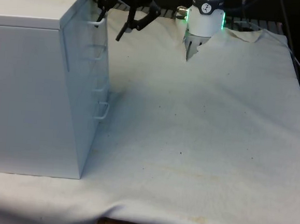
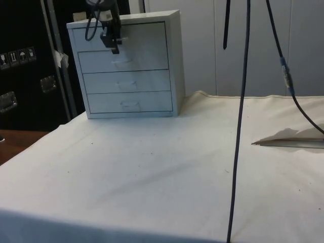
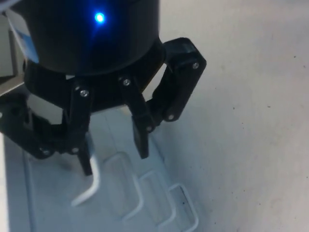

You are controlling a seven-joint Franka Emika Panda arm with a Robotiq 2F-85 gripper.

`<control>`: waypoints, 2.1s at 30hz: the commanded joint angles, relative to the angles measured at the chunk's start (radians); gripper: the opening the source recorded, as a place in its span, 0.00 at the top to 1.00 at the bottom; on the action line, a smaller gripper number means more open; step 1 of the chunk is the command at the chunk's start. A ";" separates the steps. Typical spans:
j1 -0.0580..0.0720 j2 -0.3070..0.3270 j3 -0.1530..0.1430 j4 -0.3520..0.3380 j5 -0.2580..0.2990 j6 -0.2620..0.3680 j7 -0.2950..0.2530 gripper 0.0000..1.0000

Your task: Open the drawer, then close it.

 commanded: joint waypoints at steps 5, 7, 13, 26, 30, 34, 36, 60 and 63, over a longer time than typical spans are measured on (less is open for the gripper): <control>0.008 0.005 -0.006 -0.005 -0.008 0.015 0.007 0.76; 0.008 0.005 -0.006 -0.006 -0.015 0.017 0.012 0.89; 0.029 0.001 -0.017 0.011 -0.045 -0.003 0.041 1.00; 0.077 -0.007 -0.013 0.032 -0.117 -0.044 0.139 1.00; 0.092 -0.005 -0.009 0.034 -0.135 -0.058 0.167 1.00; 0.106 -0.004 -0.004 0.039 -0.157 -0.076 0.194 1.00; 0.112 -0.003 0.001 0.041 -0.167 -0.084 0.209 1.00; 0.132 -0.004 0.091 0.062 -0.315 -0.148 0.389 1.00; 0.153 0.000 0.101 0.075 -0.334 -0.169 0.424 1.00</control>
